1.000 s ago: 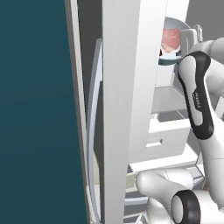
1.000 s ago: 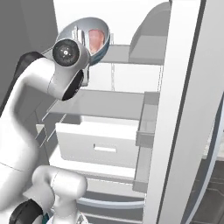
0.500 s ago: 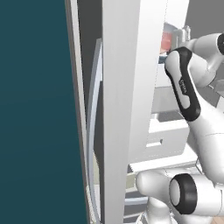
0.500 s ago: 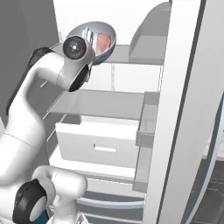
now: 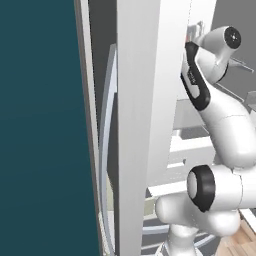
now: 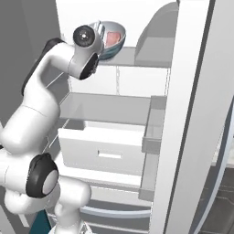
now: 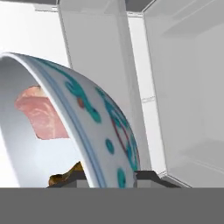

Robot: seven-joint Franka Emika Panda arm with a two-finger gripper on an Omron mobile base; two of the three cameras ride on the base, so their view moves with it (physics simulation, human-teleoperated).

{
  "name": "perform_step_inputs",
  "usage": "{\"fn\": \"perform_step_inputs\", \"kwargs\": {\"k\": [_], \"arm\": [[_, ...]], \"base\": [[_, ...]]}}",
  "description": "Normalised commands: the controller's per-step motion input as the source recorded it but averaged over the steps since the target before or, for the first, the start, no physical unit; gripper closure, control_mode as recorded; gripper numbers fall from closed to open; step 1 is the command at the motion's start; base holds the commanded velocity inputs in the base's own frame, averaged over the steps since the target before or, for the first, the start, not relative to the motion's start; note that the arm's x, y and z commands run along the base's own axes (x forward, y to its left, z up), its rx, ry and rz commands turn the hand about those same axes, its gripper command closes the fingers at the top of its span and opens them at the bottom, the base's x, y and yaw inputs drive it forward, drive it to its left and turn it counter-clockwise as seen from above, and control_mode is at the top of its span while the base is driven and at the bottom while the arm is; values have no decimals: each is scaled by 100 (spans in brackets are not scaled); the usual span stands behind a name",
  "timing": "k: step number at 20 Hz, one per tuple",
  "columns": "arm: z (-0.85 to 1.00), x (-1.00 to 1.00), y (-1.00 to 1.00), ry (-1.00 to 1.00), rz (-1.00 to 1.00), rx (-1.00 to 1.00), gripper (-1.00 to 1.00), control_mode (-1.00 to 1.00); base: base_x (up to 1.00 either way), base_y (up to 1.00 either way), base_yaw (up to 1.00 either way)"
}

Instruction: Place the bowl with the onion and potato on the second highest shelf of the fridge. Place the bowl with the chicken drumstick and steak on the top shelf of the fridge.

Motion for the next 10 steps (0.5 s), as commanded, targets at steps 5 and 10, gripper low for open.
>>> {"fn": "perform_step_inputs", "kwargs": {"k": [5,10], "arm": [[-7,79,6,0,-6,5,100,-100],[-5,68,12,0,-8,0,-100,-100]], "base": [[0,0,0],[0,0,0]]}}
